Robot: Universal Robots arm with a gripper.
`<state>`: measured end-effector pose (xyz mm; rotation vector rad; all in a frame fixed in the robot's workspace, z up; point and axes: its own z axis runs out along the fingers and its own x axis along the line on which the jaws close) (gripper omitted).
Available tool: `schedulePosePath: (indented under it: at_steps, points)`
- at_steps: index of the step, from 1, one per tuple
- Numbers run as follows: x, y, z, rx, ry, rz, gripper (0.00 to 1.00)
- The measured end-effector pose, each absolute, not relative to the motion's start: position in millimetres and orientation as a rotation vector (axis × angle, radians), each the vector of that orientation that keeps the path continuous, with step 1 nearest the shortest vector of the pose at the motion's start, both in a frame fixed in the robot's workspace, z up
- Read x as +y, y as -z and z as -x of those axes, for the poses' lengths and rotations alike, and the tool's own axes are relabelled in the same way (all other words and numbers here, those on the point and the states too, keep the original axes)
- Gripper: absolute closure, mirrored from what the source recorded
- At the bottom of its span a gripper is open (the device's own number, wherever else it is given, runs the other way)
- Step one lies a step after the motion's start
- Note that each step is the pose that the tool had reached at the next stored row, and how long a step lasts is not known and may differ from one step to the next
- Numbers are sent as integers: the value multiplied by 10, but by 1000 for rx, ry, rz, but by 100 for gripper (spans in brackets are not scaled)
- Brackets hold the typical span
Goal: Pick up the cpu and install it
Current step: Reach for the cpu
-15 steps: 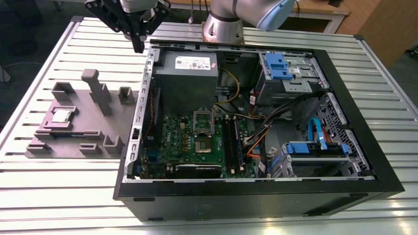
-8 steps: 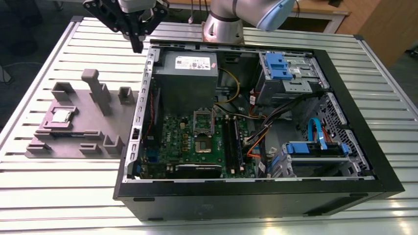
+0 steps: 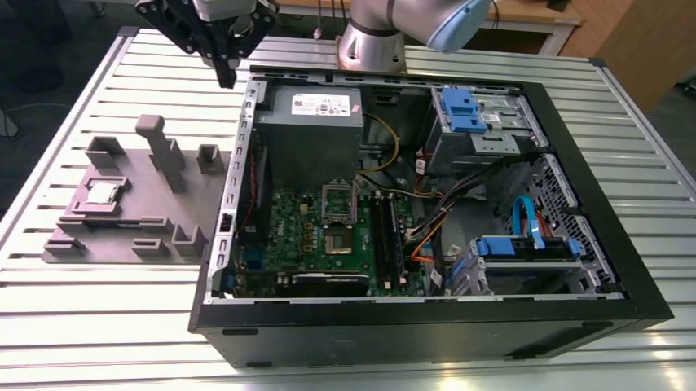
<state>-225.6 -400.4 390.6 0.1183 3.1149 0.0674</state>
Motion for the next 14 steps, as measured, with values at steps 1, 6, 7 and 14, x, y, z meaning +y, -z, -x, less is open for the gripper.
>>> schedulePosePath:
  at_steps: [1,6,7,14]
  points:
    - [-4004,-3906,2259,3115,-68,-118,90]
    - [-4004,-3906,2275,3115,-67,-118,90]
    - [-4004,-3906,2277,3115,-68,-118,90]
    - [-4004,-3903,2292,3117,-68,-118,90]
